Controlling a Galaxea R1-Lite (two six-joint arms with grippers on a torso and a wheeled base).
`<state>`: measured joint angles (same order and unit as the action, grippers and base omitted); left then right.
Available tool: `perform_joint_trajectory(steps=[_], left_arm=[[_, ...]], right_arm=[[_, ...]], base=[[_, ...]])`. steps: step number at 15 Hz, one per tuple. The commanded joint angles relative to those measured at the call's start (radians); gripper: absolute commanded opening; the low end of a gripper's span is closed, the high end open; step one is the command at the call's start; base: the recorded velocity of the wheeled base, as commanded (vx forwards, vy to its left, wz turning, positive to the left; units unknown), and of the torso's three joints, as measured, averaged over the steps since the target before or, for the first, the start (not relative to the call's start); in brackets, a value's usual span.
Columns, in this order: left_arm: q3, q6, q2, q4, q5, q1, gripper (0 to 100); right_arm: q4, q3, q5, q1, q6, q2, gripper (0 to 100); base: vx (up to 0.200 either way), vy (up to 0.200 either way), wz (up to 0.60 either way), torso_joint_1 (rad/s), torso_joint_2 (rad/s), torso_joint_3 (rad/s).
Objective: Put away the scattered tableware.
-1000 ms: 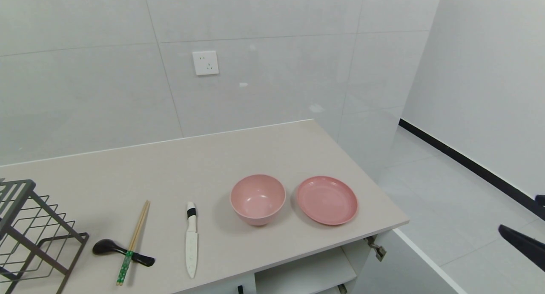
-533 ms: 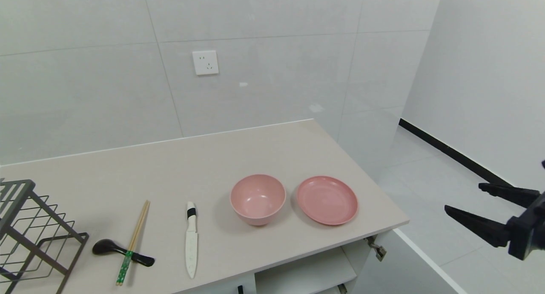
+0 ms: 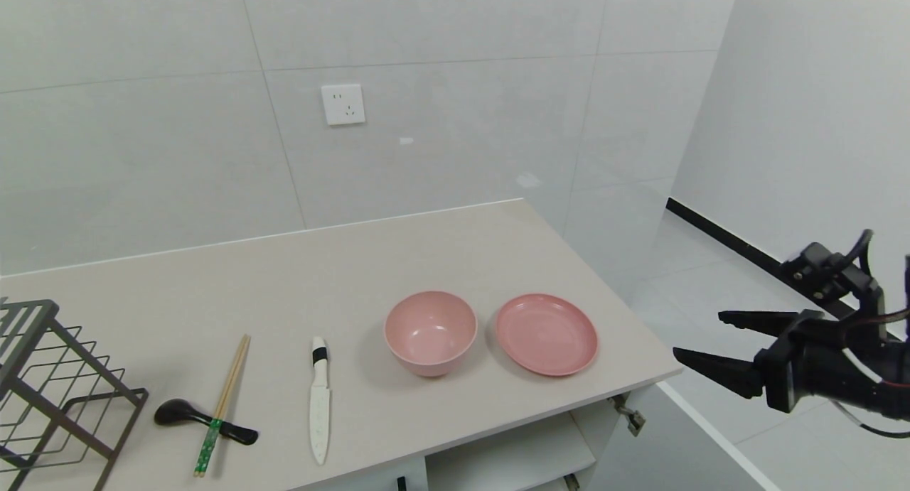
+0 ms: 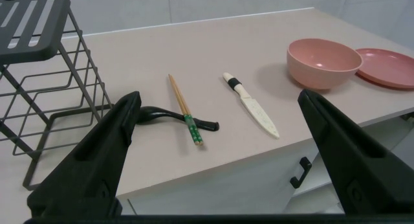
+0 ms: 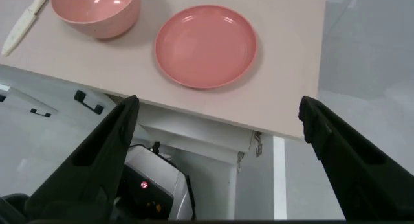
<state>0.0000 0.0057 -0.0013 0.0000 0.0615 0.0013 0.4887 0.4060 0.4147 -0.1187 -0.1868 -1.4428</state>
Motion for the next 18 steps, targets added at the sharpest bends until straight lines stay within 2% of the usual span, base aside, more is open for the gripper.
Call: perform_joint_trajectory(steps=[1,3,5,7,13,18], left_arm=[[0.0,0.0,0.001,0.0,0.0,0.0,100],[0.0,0.0,0.001,0.0,0.0,0.0,100],[0.0,0.005,0.001,0.0,0.0,-0.001,100],[0.0,0.007,0.001,0.0,0.0,0.0,100],[0.0,0.007,0.001,0.0,-0.002,0.0,100],[0.0,0.007,0.001,0.0,-0.002,0.0,100]], right_arm=[[0.001,0.073,0.003,-0.012,0.0,-0.113,100],[0.008,0.108,0.013,-0.027,0.004,-0.145,100],[0.175,0.12,0.029,-0.061,0.01,-0.232,100],[0.251,0.114,0.041,-0.062,0.01,-0.311,100],[0.261,0.129,0.033,-0.068,-0.005,-0.419,100],[0.375,0.154,0.009,-0.067,-0.002,-0.53,100]], base=[[0.0,0.0,0.0,0.0,0.0,0.0],[0.0,0.0,0.0,0.0,0.0,0.0],[0.0,0.0,0.0,0.0,0.0,0.0],[0.0,0.0,0.0,0.0,0.0,0.0],[0.0,0.0,0.0,0.0,0.0,0.0],[0.0,0.0,0.0,0.0,0.0,0.0]])
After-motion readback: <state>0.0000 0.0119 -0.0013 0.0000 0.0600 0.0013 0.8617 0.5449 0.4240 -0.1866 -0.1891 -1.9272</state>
